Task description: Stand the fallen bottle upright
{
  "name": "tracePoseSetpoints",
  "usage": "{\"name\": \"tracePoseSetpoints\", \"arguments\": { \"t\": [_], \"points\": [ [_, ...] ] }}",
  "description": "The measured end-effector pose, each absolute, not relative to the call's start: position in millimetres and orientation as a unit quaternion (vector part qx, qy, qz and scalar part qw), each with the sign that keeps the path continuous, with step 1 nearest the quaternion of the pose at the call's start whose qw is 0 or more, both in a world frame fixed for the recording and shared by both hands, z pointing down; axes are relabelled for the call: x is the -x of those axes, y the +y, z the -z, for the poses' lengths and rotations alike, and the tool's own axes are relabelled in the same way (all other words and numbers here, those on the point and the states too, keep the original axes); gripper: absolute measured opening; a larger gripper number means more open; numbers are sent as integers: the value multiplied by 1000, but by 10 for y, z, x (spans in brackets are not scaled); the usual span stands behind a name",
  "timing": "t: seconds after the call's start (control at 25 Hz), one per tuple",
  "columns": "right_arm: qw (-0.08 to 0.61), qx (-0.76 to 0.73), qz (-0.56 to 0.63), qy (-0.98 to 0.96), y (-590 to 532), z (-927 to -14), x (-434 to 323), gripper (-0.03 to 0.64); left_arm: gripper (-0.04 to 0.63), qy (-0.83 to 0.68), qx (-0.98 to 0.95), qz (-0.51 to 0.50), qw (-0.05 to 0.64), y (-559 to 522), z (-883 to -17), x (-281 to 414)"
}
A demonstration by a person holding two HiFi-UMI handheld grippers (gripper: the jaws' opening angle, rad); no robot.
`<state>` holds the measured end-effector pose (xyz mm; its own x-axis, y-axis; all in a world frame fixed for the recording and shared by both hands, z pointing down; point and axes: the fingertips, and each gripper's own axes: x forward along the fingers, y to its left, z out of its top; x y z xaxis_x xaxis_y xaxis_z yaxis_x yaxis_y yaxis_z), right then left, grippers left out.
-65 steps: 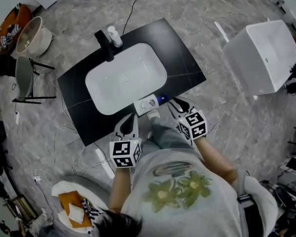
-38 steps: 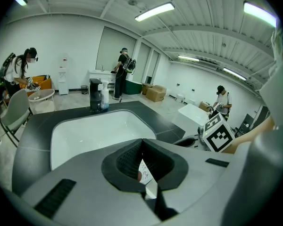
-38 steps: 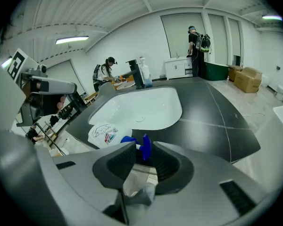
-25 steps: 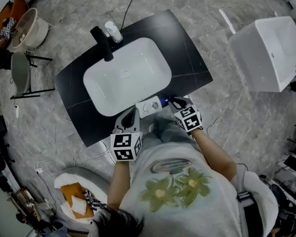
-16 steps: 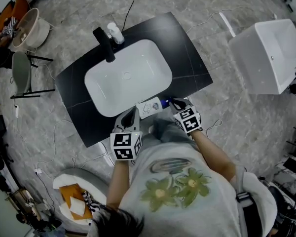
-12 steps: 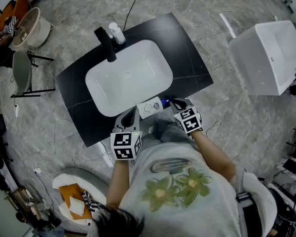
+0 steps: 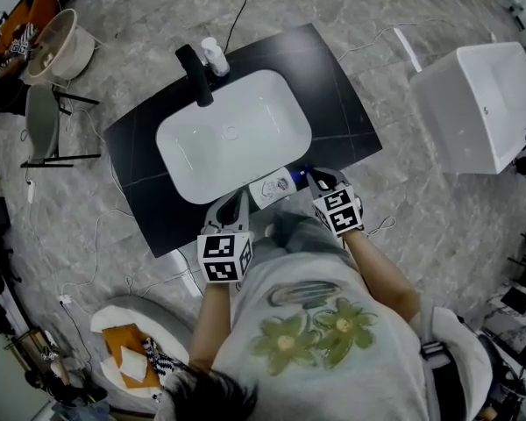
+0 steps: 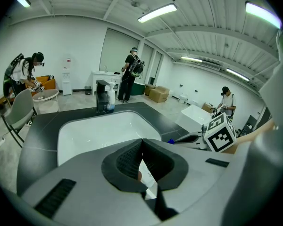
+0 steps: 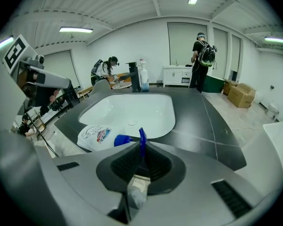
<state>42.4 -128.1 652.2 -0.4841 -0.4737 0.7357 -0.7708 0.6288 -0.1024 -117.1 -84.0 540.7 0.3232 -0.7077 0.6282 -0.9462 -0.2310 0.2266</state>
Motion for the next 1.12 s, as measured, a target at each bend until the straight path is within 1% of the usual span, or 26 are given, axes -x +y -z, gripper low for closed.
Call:
{"name": "tracePoseSetpoints", "arguments": {
  "t": [1.12],
  "points": [
    [351, -375, -63, -856, -1353, -5880, -372, 54, 17, -549, -760, -187, 292, -715, -5334, 1130]
  ]
}}
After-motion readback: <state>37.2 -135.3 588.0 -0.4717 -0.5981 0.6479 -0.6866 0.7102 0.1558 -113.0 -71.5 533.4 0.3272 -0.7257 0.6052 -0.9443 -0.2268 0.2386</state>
